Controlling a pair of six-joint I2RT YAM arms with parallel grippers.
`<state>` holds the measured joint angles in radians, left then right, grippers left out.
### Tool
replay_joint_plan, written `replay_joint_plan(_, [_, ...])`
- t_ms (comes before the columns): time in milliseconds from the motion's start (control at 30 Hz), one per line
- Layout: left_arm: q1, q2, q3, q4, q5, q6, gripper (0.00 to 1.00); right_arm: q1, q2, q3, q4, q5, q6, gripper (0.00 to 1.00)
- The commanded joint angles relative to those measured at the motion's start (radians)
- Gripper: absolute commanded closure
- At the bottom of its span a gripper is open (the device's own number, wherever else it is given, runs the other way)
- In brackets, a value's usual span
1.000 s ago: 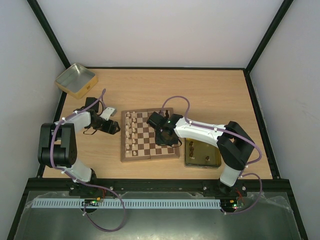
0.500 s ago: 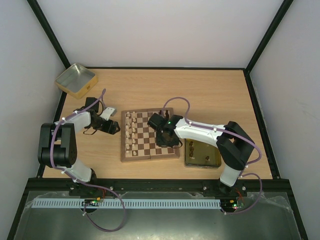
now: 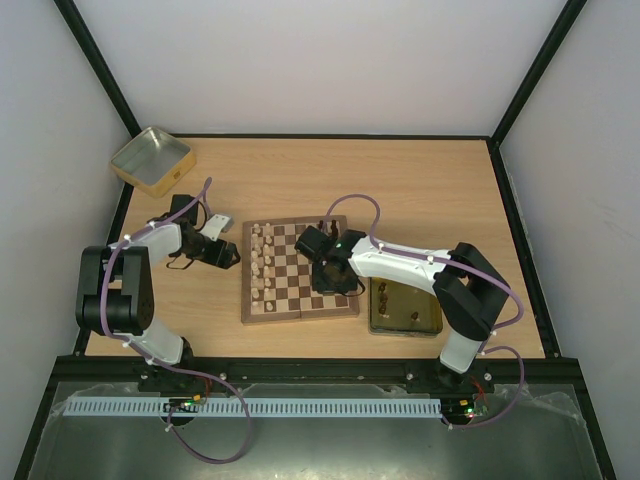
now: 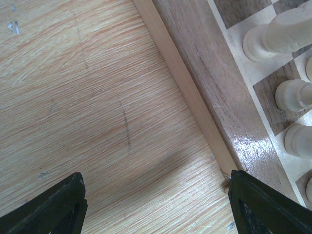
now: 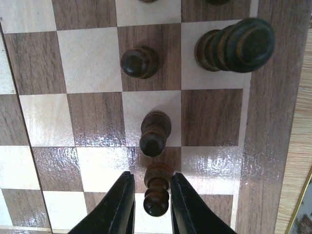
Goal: Set up the chess pieces on the board
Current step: Place the chess piece on the chessboard.
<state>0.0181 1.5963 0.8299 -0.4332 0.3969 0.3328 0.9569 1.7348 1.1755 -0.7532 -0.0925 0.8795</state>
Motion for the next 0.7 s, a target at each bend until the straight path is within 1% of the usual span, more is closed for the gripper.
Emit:
replay_joint_plan(0, [-0.001,-0.012,0.000,-0.015,0.013,0.012,0.20,0.002,-0.027,0.010,0.011,-0.012,0.004,0.80])
replay_joint_plan(167, [-0.001,-0.015,-0.003,-0.014,0.012,0.013,0.20,0.002,-0.027,0.010,0.008,-0.006,0.008,0.80])
replay_joint_plan(400, [0.000,-0.014,-0.004,-0.013,0.011,0.014,0.20,0.001,-0.072,0.032,-0.086,0.120,0.020,0.80])
replay_joint_plan(667, [0.000,-0.009,-0.001,-0.015,0.012,0.014,0.20,-0.021,-0.264,0.096,-0.159,0.189,0.008,0.78])
